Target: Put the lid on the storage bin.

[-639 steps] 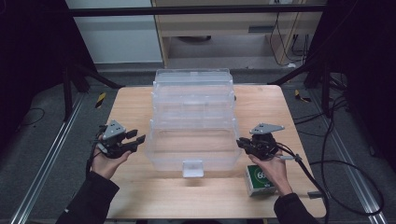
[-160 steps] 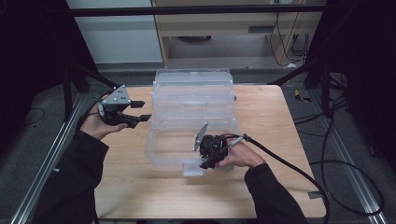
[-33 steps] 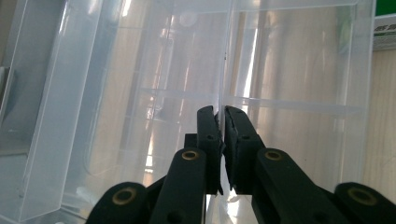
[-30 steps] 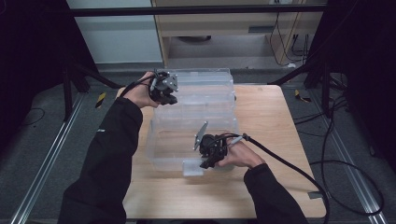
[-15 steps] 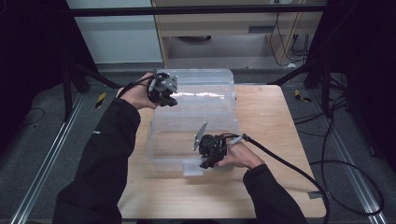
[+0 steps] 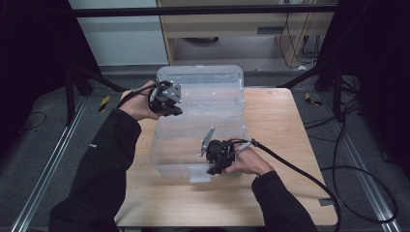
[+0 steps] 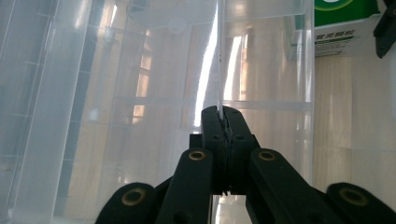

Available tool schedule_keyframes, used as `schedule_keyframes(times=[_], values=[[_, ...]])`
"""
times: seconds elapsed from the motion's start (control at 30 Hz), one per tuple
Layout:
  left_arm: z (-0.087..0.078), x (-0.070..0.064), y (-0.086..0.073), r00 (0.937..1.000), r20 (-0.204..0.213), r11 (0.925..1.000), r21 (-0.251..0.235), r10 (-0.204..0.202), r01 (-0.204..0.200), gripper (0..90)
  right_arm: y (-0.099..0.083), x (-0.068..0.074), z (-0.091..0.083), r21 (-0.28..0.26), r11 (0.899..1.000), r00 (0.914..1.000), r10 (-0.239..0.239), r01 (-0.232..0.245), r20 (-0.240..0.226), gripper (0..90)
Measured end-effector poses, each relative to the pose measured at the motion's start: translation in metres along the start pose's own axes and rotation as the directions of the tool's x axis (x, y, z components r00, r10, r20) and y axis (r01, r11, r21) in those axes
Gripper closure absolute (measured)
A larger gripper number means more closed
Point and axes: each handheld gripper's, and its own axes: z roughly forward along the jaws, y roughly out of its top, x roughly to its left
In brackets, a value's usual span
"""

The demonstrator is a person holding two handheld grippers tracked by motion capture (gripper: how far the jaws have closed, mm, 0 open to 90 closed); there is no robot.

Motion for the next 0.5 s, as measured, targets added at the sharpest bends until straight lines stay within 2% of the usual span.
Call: schedule_keyframes(times=[0.2,0.5], values=[[-0.004,-0.011,0.001,0.9998,-0.005,0.9998,0.008,0.017,-0.017,89.1,0.000,0.001,0.000,-0.005,1.000,1.0000,-0.004,0.004,-0.001,68.7],[-0.008,-0.026,-0.001,0.9996,-0.008,0.9996,-0.009,0.028,-0.028,89.1,-0.001,0.002,0.000,-0.005,1.000,1.0000,-0.008,0.008,-0.002,68.6]])
